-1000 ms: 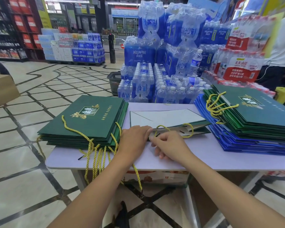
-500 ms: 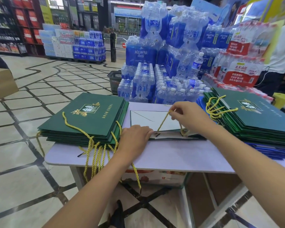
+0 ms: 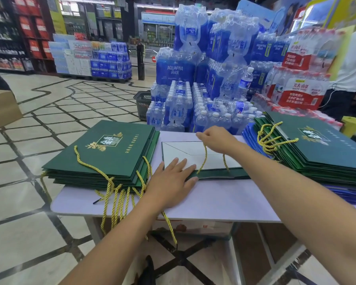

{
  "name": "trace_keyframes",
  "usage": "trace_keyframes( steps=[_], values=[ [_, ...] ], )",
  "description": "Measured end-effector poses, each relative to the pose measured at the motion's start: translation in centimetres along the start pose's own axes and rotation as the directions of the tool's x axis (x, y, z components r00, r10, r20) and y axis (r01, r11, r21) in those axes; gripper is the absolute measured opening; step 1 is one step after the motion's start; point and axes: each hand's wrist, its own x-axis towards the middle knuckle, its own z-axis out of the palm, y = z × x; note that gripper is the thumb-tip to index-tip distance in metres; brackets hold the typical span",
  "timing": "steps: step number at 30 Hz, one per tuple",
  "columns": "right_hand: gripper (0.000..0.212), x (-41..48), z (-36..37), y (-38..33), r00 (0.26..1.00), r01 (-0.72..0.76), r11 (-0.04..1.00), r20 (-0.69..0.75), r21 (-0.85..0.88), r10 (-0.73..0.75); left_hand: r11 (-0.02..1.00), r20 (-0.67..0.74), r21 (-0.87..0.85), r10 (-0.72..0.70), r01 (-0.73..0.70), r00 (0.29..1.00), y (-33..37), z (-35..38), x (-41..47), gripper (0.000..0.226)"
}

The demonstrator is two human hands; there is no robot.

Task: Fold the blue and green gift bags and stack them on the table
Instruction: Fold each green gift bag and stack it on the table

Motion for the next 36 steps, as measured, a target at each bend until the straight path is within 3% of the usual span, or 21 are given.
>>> trace_keyframes(
  steps=[5,10,22,28,32,36],
  values=[
    [0.056,1.7,3.8,1.5,0.997,0.011,0.971,-0.07,-0.24,-0.029,1.0,0.021,0.008,0.023,-0.024,1.0,-0.2,0.1,0.2,0.053],
    [0.05,3.6,5.6,3.4,0.993,-0.049,0.938,-0.114,-0.343,0.01,0.999,0.025,-0.007,0.039,-0.039,0.999,-0.4,0.4,0.7,0.052],
    [0.054,3.6,4.2,3.7,0.992,-0.032,0.958,-0.13,-0.286,-0.006,0.999,0.019,-0.012,0.031,-0.031,0.999,-0.7,0.5,0.6,0.055],
    [0.042,-0.9,1.4,4.2,0.983,0.178,0.969,-0.016,-0.17,-0.184,0.995,-0.031,-0.098,0.026,-0.029,0.999,-0.6,0.2,0.4,0.051],
    [0.058,-6.4,1.0,5.0,0.934,0.355,0.891,0.153,-0.283,-0.324,0.993,-0.081,-0.108,0.035,-0.044,0.996,-0.3,-0.1,0.4,0.047],
    [0.062,-9.5,0.6,6.4,0.878,0.474,0.756,0.185,-0.452,-0.44,0.998,-0.117,-0.049,0.043,-0.049,0.992,0.2,-0.7,0.2,0.045]
  ],
)
